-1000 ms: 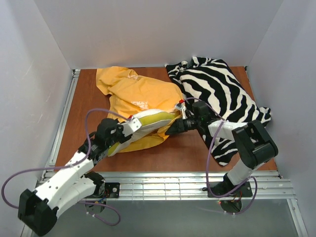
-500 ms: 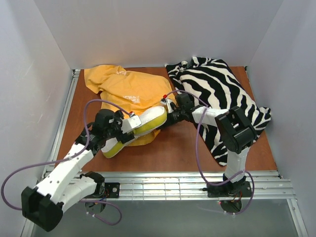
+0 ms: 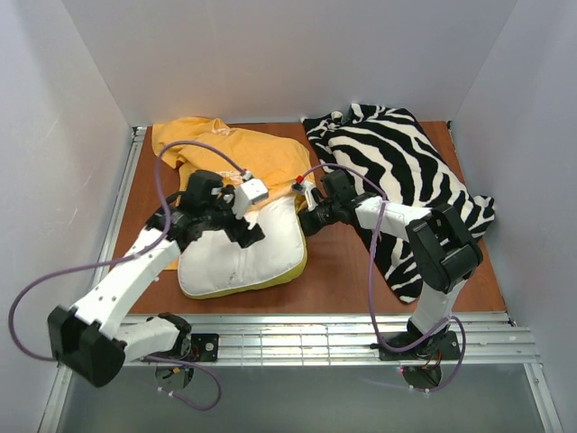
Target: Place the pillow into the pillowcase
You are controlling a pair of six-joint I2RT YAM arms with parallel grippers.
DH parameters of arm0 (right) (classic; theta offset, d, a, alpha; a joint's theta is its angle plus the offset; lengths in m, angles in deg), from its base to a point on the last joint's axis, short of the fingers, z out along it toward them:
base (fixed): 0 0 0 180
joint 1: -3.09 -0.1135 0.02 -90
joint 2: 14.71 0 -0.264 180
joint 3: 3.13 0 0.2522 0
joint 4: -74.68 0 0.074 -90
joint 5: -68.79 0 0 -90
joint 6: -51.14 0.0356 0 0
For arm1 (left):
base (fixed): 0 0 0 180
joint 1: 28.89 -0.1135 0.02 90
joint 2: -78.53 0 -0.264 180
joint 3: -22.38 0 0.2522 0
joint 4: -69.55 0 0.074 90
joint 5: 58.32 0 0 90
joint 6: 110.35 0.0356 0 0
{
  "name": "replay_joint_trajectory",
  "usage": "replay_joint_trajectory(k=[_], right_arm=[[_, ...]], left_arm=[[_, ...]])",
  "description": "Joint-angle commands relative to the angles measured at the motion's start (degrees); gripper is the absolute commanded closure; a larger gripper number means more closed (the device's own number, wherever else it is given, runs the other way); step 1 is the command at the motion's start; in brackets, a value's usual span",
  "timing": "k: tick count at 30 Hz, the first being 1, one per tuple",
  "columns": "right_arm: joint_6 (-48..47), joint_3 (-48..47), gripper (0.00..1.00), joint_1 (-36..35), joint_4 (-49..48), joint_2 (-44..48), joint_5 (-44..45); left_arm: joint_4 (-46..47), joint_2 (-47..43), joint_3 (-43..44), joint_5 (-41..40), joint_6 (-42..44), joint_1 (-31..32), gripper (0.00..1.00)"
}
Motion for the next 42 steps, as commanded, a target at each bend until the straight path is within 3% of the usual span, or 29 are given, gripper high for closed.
replay_joint_trajectory(k=[1, 6, 7, 10, 11, 12, 15, 19, 24, 29, 30, 32, 34, 36, 38, 40, 41, 42], right_arm=[[-2.08, -0.32, 0.99, -0.59, 2.01, 3.07, -2.52], [-2.35, 0.74, 0.99, -0.85, 1.40, 6.06, -3.05], [-2.26, 0.83, 0.99, -0.85, 1.40, 7.19, -4.53], [-1.12, 1.53, 0.99, -1.82, 0.43, 10.01, -7.52], [-1.03, 2.14, 0.99, -2.08, 0.35, 10.54, -8.15], [-0.68, 2.58, 0.99, -2.87, 0.34, 11.06, -8.67], [-2.25, 5.39, 0.99, -3.93, 0.70, 13.35, -9.12], [-7.35, 8.47, 0.99, -4.72, 4.20, 15.46, -9.91], [-21.23, 7.51, 0.99, -10.95, 13.96, 19.58, -14.03], [-23.79, 7.42, 0.99, -12.55, 14.92, 20.12, -16.85], [-27.01, 6.37, 0.93, -12.02, 20.07, 19.69, -16.25], [-28.27, 2.42, 0.68, -8.00, 25.37, 19.59, -13.61], [-28.98, -2.48, 0.64, -3.52, 31.88, 19.68, -10.62], [-29.33, -6.01, 0.52, 4.05, 34.61, 19.60, -9.22], [-27.32, -10.59, 0.49, 6.69, 34.36, 19.07, -1.61], [-23.63, -11.39, 0.43, 6.53, 27.89, 18.63, 9.48], [-23.18, -10.35, 0.26, 5.92, 25.33, 18.37, 11.86], [-22.92, -10.25, 0.22, 5.13, 23.48, 16.54, 17.45]], left_arm=[[8.18, 5.45, -4.51, -7.88, -6.57, 7.28, 0.02], [15.93, 9.93, -12.86, -13.79, -13.17, 12.50, 0.02], [18.29, 11.25, -14.35, -16.85, -14.74, 12.42, 0.08], [21.47, 15.73, -14.19, -16.53, -18.26, 9.88, 0.41], [23.65, 16.70, -13.49, -16.79, -19.32, 9.17, 0.74], [24.11, 18.97, -12.79, -16.44, -20.02, 7.42, 0.98], [27.17, 20.75, -9.98, -14.78, -22.84, 1.90, 1.00], [30.00, 21.02, -5.15, -20.04, -23.46, -4.09, 1.00], [30.61, 20.32, 4.78, -23.47, -22.41, -10.52, 1.00], [30.79, 19.61, -3.88, -21.98, -19.68, -9.82, 1.00], [31.05, 19.26, -5.73, -20.32, -18.37, -9.73, 1.00], [32.54, 17.43, -11.62, -17.68, -16.44, -9.56, 1.00], [32.46, 16.54, -15.48, -14.61, -14.41, -9.29, 1.00], [32.11, 15.57, -17.34, -13.28, -12.31, -8.94, 1.00], [31.33, 14.87, -19.11, -11.61, -10.54, -8.76, 1.00], [30.80, 13.81, -19.99, -10.47, -9.05, -8.76, 1.00], [29.92, 13.46, -20.34, -10.46, -8.96, -8.76, 1.00], [29.13, 12.76, -20.43, -10.46, -8.96, -8.76, 1.00]])
